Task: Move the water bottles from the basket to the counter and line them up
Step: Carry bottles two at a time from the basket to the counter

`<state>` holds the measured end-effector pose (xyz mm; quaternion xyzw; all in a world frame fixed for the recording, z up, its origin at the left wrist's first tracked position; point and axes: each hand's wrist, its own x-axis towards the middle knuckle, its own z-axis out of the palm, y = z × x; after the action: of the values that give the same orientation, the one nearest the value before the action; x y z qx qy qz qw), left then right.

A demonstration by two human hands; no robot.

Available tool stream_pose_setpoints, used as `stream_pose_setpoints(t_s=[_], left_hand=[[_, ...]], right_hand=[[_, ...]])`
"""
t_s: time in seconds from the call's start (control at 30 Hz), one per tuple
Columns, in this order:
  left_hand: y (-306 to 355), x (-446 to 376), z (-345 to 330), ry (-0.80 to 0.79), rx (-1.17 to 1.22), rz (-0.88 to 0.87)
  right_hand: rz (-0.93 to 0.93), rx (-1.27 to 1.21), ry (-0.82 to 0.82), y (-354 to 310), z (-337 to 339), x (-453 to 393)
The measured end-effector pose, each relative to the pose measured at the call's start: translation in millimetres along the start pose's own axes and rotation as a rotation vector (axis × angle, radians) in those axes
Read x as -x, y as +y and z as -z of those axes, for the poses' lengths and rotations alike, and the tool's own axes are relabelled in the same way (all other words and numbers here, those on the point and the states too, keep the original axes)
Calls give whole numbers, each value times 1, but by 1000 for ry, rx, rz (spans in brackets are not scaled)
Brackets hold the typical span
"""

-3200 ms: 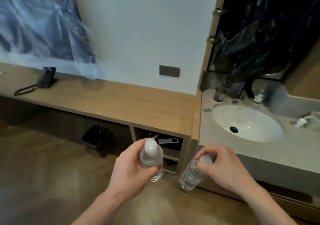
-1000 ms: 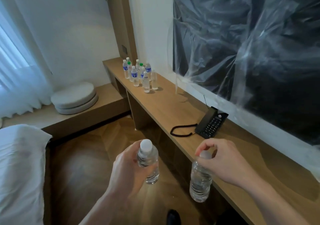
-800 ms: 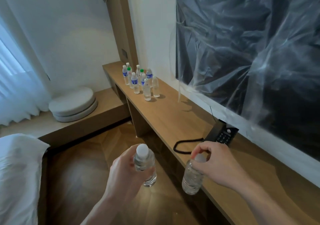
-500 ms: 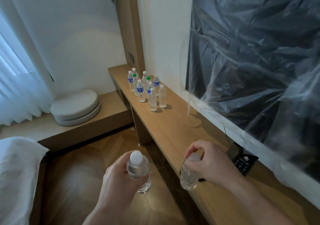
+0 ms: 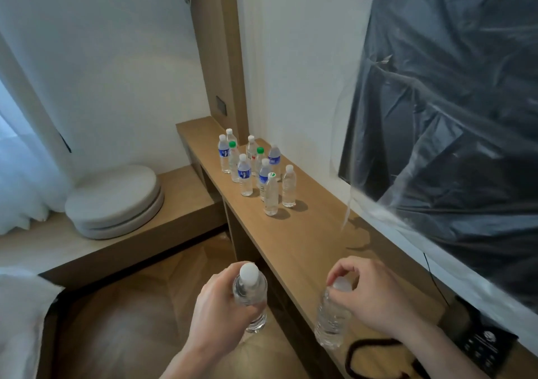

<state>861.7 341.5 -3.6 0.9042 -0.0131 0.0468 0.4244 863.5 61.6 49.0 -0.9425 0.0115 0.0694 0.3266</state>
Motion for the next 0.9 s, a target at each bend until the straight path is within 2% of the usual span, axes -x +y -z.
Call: stream_pose_setpoints(t_s=[0.37, 0.9], left_hand=[[-56, -163, -8, -253, -136, -73], [-64, -355, -130, -483, -188, -55]], right_hand=[[-192, -106, 99, -24, -31, -111], [-316, -99, 103, 35, -46, -322]])
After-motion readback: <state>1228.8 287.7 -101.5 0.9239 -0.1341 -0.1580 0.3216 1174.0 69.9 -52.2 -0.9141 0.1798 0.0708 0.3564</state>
